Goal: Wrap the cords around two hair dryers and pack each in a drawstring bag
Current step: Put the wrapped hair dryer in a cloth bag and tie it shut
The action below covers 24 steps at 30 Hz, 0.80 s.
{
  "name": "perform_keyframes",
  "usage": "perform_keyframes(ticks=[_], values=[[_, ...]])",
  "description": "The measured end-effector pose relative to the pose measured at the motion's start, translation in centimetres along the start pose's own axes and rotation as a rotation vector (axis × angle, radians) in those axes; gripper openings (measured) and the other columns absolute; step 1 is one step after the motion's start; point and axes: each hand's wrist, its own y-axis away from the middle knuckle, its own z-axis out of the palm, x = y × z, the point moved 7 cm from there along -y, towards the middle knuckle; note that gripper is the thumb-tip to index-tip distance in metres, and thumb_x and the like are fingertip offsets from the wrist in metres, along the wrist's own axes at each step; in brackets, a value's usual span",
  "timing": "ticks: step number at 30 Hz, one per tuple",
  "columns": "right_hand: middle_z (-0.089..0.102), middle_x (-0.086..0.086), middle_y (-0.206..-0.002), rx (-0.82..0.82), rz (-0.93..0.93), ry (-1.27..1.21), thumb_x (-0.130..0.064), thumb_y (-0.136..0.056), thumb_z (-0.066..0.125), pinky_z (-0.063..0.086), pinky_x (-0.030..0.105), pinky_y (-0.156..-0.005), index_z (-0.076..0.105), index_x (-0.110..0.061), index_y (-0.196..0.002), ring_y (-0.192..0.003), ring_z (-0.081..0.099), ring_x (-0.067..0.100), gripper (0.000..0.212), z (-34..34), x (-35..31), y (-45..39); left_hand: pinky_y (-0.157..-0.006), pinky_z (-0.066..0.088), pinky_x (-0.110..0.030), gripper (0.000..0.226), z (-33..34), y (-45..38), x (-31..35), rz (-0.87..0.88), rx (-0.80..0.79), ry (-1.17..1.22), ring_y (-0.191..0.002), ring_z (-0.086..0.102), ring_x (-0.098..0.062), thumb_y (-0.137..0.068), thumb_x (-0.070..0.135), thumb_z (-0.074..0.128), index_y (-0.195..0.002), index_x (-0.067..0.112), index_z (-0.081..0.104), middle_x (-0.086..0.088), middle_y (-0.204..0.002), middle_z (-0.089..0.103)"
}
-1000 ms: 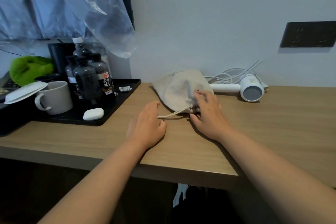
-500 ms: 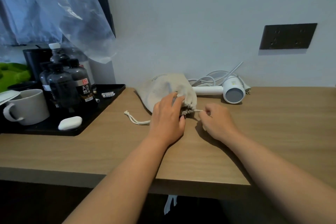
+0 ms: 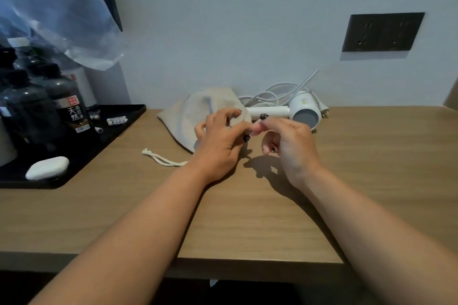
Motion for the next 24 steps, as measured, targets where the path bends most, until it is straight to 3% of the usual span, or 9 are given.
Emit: perform_keyframes(ticks=[3, 6, 10, 12, 17, 20, 24], values=[[0.076, 0.001, -0.088, 0.013, 0.032, -0.082, -0.017, -0.093, 0.057, 0.040, 0.027, -0.062, 0.076, -0.009, -0.089, -0.053, 0.059, 0.015, 0.021, 0.1, 0.3, -0.1, -0.097, 0.015, -0.033, 0.019, 0.0, 0.0, -0.4, -0.090, 0.009, 0.083, -0.124, 0.027, -0.015, -0.094, 0.024, 0.053, -0.108, 0.035, 0.059, 0.007, -0.133, 0.036], [0.075, -0.006, -0.095, 0.031, 0.051, -0.054, -0.020, -0.095, 0.058, 0.046, 0.018, -0.056, 0.076, -0.016, -0.100, -0.068, 0.071, 0.016, 0.019, 0.0, 0.8, -0.5, -0.095, 0.015, -0.032, 0.011, 0.2, 0.0, -0.2, -0.119, -0.001, 0.081, -0.123, 0.027, -0.013, -0.096, 0.037, 0.053, -0.104, 0.032, 0.059, 0.009, -0.129, 0.036], [0.069, 0.000, -0.085, 0.089, -0.445, 0.817, -0.026, -0.093, 0.049, 0.052, 0.039, -0.066, 0.070, -0.012, -0.085, -0.074, 0.062, 0.022, 0.026, 0.5, -0.2, -0.6, -0.095, 0.013, -0.030, 0.008, 0.2, 0.0, 0.1, -0.127, -0.030, 0.060, -0.123, 0.024, -0.012, -0.097, 0.033, 0.049, -0.101, 0.032, 0.055, 0.006, -0.131, 0.035], [0.067, -0.003, -0.086, 0.086, -0.586, 1.045, -0.028, -0.093, 0.043, 0.049, 0.041, -0.066, 0.065, -0.015, -0.082, -0.079, 0.056, 0.024, 0.028, 1.1, -0.1, -0.3, -0.096, 0.013, -0.031, 0.008, 0.0, 0.1, 0.1, -0.124, -0.019, 0.066, -0.123, 0.024, -0.011, -0.096, 0.031, 0.049, -0.101, 0.032, 0.056, 0.006, -0.131, 0.035], [0.067, 0.005, -0.081, -0.060, -1.043, 1.461, -0.015, -0.082, 0.052, 0.039, 0.037, -0.055, 0.065, -0.009, -0.077, -0.072, 0.053, 0.027, 0.016, 2.8, 0.5, 0.3, -0.095, 0.012, -0.030, 0.011, -0.3, 0.7, -0.5, -0.072, -0.086, -0.003, -0.123, 0.023, -0.012, -0.095, 0.031, 0.051, -0.102, 0.030, 0.060, 0.007, -0.132, 0.032], [0.063, 0.007, -0.074, -0.148, -1.149, 1.556, -0.013, -0.078, 0.060, 0.035, 0.037, -0.057, 0.063, -0.009, -0.071, -0.069, 0.051, 0.026, 0.009, 2.7, 1.2, -0.1, -0.096, 0.011, -0.030, 0.013, -0.2, 0.9, -0.7, -0.038, -0.128, -0.039, -0.122, 0.022, -0.013, -0.095, 0.033, 0.051, -0.102, 0.030, 0.062, 0.007, -0.132, 0.031], [0.059, 0.005, -0.067, -0.116, -1.239, 1.595, -0.011, -0.072, 0.063, 0.029, 0.035, -0.060, 0.060, -0.010, -0.065, -0.064, 0.049, 0.026, 0.008, 1.0, 1.0, -0.6, -0.095, 0.009, -0.028, 0.015, 0.1, 0.9, -1.0, -0.050, -0.155, -0.053, -0.120, 0.023, -0.011, -0.095, 0.034, 0.051, -0.103, 0.031, 0.063, 0.009, -0.129, 0.031]])
